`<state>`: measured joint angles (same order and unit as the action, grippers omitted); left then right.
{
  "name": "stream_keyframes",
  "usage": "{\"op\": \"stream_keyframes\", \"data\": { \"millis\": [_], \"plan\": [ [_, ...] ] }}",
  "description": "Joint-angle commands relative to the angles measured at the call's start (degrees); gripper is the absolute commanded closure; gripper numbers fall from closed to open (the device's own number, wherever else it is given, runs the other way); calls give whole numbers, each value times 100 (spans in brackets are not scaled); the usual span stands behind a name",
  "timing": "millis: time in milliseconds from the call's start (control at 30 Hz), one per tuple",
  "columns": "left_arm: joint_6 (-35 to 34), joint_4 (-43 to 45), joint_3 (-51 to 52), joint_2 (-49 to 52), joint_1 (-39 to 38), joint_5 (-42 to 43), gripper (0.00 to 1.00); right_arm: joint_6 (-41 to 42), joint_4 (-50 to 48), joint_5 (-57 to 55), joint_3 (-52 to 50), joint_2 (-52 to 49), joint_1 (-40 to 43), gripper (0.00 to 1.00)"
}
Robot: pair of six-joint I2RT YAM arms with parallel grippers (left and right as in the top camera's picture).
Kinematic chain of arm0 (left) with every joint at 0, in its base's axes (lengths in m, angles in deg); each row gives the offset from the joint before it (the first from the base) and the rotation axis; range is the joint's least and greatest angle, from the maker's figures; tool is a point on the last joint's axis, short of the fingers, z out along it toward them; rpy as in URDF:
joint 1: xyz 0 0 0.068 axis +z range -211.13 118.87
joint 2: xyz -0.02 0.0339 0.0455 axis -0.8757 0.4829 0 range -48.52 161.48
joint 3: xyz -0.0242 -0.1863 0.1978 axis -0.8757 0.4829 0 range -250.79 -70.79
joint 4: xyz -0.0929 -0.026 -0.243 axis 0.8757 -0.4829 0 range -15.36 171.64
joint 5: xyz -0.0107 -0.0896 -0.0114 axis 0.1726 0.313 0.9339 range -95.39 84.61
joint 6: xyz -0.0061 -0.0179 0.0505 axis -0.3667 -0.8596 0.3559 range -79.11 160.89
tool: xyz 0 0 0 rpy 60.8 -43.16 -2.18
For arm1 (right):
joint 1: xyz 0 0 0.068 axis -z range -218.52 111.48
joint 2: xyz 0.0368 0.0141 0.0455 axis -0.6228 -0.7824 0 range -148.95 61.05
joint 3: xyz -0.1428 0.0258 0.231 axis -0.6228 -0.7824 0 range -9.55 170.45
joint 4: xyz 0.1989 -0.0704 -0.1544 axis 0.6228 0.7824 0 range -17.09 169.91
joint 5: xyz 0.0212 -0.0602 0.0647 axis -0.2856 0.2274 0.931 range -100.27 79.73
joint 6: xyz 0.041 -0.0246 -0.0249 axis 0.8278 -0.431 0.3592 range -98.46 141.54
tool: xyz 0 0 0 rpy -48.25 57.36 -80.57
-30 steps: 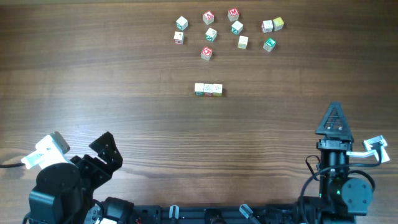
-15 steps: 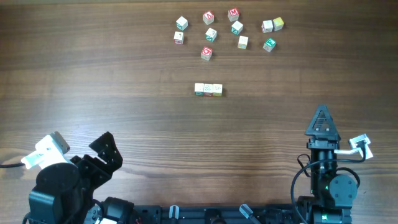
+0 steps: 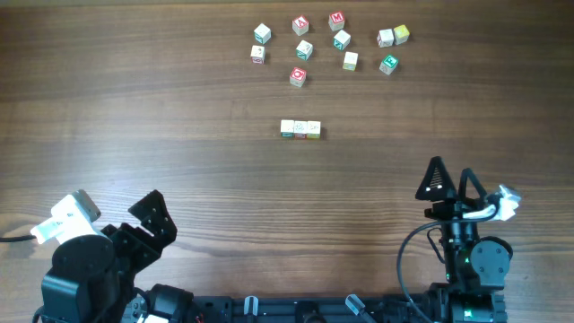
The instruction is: Form a horizontal line
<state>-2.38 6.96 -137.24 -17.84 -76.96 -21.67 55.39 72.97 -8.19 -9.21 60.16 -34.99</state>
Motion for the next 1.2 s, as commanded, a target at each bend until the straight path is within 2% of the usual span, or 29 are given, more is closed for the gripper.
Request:
{"op": "stream_keyframes", "data": {
  "millis": [0, 133, 1167],
  "plan": [
    [44, -2, 26, -24, 22, -72, 0, -1506, -7, 221, -7, 72, -17, 0],
    [44, -2, 26, -24, 22, -72, 0, -2017, -4, 225, -7, 74, -17, 0],
    [44, -2, 26, -24, 22, -72, 0, -2015, -20, 221, -4, 68, 326, 0]
  ]
}}
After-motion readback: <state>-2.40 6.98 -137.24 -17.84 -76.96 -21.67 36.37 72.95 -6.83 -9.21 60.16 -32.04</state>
